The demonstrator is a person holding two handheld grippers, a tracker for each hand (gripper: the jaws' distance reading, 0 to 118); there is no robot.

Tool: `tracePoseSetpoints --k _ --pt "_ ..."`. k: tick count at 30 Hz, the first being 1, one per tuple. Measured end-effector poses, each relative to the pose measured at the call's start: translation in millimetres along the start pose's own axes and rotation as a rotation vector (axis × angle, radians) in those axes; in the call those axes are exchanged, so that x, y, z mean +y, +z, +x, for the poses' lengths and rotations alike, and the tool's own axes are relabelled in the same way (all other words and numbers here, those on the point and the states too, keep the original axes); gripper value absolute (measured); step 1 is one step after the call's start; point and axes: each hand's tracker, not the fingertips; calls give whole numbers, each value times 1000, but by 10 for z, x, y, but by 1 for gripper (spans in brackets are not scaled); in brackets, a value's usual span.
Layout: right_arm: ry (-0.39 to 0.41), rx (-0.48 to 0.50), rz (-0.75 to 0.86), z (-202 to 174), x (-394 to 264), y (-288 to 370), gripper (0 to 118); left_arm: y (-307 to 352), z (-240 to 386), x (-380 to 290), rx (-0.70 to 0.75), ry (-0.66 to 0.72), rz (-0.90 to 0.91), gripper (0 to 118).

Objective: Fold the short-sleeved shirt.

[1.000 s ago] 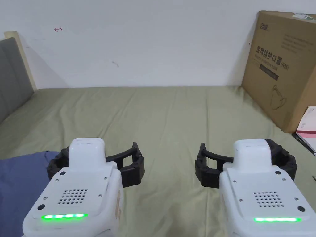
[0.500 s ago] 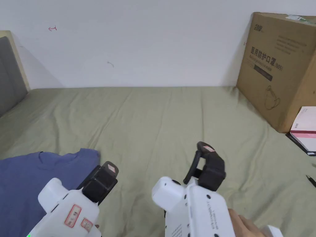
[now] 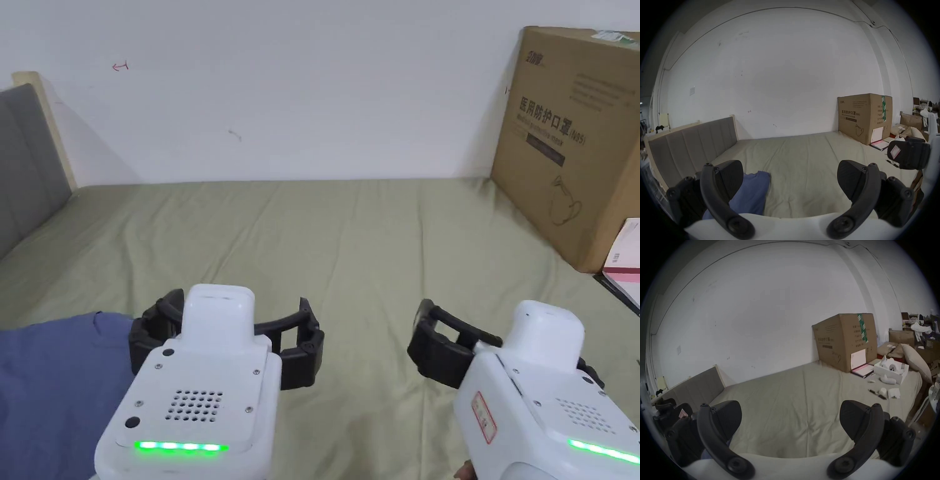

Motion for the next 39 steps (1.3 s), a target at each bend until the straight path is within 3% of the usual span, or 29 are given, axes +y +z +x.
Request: tracePoseSetpoints --k 4,7,9,10,11,12,13,14,15,17,20,23,29,34,39 --pt "200 -47 175 -138 83 179 118 8 -89 32 -7 70 -23 116" --pt "336 -126 209 -288 129 228 118 18 -107 79 8 70 -27 112" --pt "388 -118 184 -288 108 157 118 35 -109 104 21 73 -39 95" --pt "390 -32 189 -278 94 186 117 55 -114 100 21 74 -38 73" --pt "384 -8 180 -266 85 202 113 71 -116 86 16 77 -29 52" --pt "395 1 158 -282 76 208 103 80 -103 85 22 75 -28 32" --pt "410 -9 150 -279 60 166 65 78 -91 78 30 58 -32 11" --pt "430 -3 152 -298 38 170 22 70 -80 65 38 52 -34 5" --pt "450 -16 154 -308 15 163 7 74 -66 52 43 49 -35 4" --pt "448 -62 140 -310 -36 100 7 103 -80 39 27 52 -21 0" --pt "335 2 88 -224 11 75 2 109 -83 38 7 65 -20 0" --pt "353 -39 99 -209 -7 38 1 83 -56 40 18 29 -24 0" --pt "359 -28 83 -231 12 68 1 51 -93 61 3 78 -37 0" --pt "352 6 83 -302 70 66 1 47 -146 87 9 74 -45 0" --pt "350 101 81 -543 95 -48 1 162 -400 102 98 81 -43 0"
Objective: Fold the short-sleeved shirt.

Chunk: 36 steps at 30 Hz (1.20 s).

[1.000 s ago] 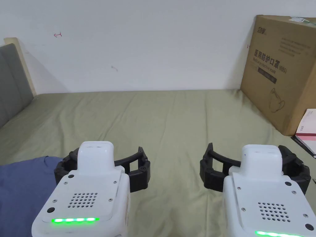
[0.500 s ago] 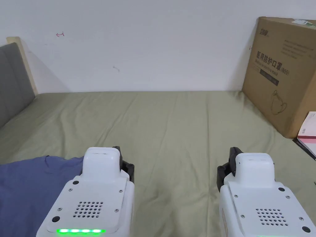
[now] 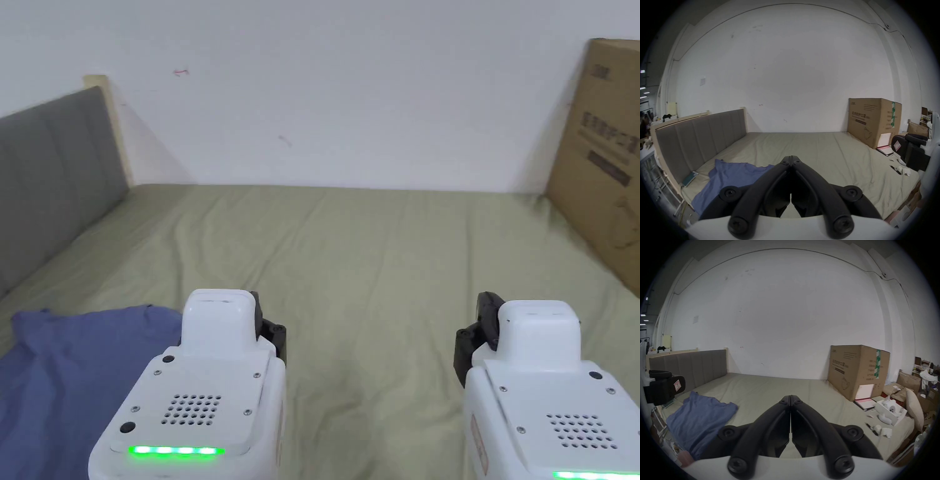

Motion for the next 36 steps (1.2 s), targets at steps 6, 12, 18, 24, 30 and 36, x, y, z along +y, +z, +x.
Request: tracePoseSetpoints --k 6,12,18,24,30,36 --pt "14 206 3 -553 35 -156 1 186 -627 9 197 51 -16 0" --pt "25 371 -13 -1100 14 -215 1 326 -1065 -58 341 44 -46 0" --pt "75 441 -20 -1418 -38 -270 1 234 -1313 -157 389 78 -92 0" --pt "71 448 -60 -1470 -112 -425 1 -286 -1493 -382 356 137 -269 0" --pt "70 424 -132 -1431 -271 -611 1 -1405 -1843 -1059 246 348 -598 15" --pt "83 383 -203 -1342 -446 -808 1 -2001 -1840 -1514 197 339 -754 111"
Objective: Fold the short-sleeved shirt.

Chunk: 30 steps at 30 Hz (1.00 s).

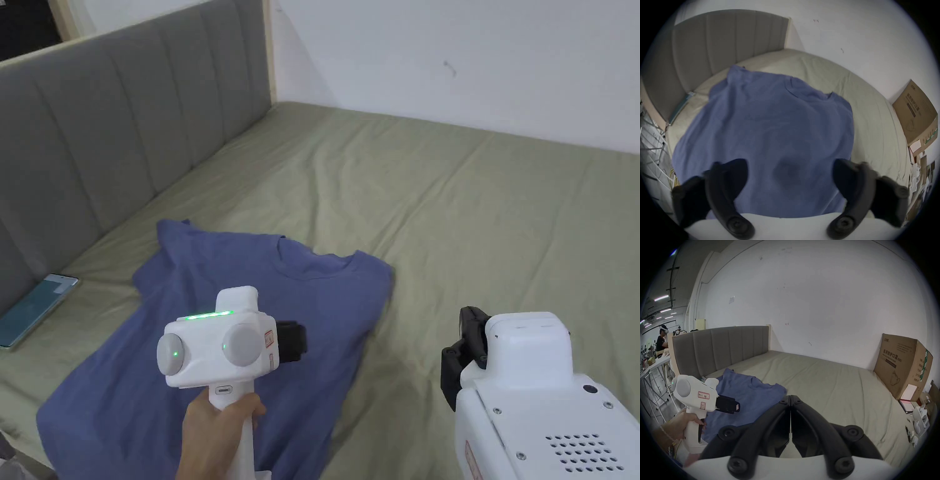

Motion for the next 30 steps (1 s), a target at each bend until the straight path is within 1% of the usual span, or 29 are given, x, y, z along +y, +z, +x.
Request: tracePoseSetpoints --k 2,4,6,7,8,9,10,12,14,15,16,17,18,19,20,21,25,28,30 --pt "-15 -13 -25 51 -33 -66 1 -126 87 10 -3 -25 -15 111" --pt "-36 -16 -46 105 -71 -124 1 -291 203 -10 17 -62 -83 111" --pt "-43 -27 -61 139 -107 -166 1 -465 326 -94 -17 -119 -128 112" --pt "-43 -33 -74 156 -125 -191 1 -572 391 -158 0 -155 -160 113" --pt "-44 -37 -84 172 -137 -210 1 -640 442 -206 58 -194 -174 113" --pt "-48 -40 -92 195 -151 -227 1 -627 456 -211 72 -203 -134 113" --pt "-54 -44 -100 215 -160 -236 1 -591 454 -140 70 -172 -156 109" --pt "-71 -47 -107 260 -180 -245 1 -512 414 -19 72 -122 -174 92" --pt "-96 -51 -119 294 -192 -274 1 -464 360 41 64 -110 -169 59" --pt "-109 -51 -123 309 -203 -283 1 -456 348 56 80 -117 -163 45" --pt "-119 -52 -128 320 -210 -288 1 -416 307 83 74 -120 -160 16" --pt "-127 -52 -133 327 -213 -285 1 -386 277 100 71 -105 -154 2" --pt "-131 -49 -134 338 -218 -280 1 -377 245 111 98 -82 -146 2" --pt "-131 -48 -134 345 -221 -270 1 -382 169 122 23 -19 -162 2" --pt "-131 -52 -135 346 -223 -260 1 -395 136 125 20 8 -173 2" --pt "-131 -56 -134 357 -228 -245 1 -397 115 136 14 -10 -169 2" --pt "-145 -70 -129 433 -214 -195 1 -266 67 203 -35 27 -155 2" --pt "-165 -87 -118 527 -179 -142 1 -65 171 323 -58 19 -121 2" --pt "-186 -107 -103 610 -144 -83 1 115 297 448 -180 33 -78 2"
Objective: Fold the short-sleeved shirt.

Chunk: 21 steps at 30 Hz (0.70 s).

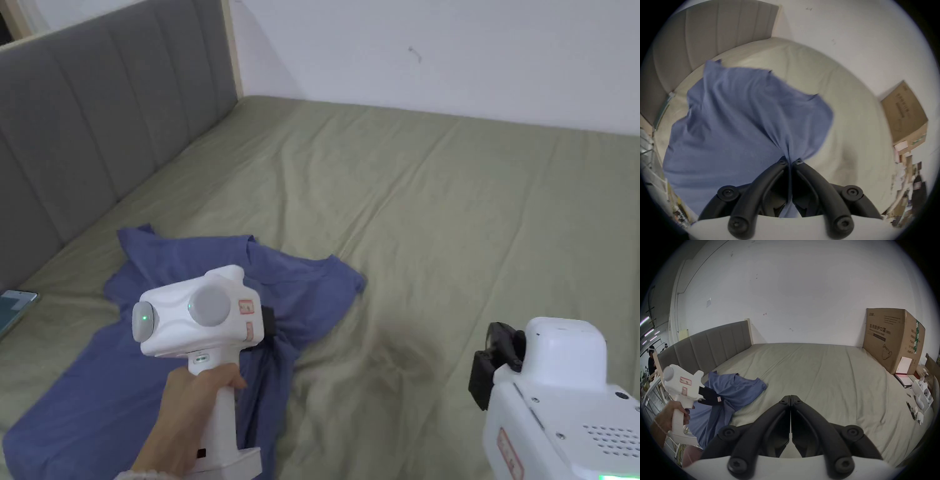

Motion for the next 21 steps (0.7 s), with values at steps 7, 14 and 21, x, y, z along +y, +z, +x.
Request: tracePoseSetpoints --k 7,14,21 --pt "-54 -101 77 424 169 352 1 472 1353 283 -270 -153 103 2" --pt "-123 -315 180 1134 325 910 1 852 3033 -157 -656 -338 74 2" --pt "-117 -530 173 1751 158 1347 1 237 3794 -1250 -576 -571 -117 2"
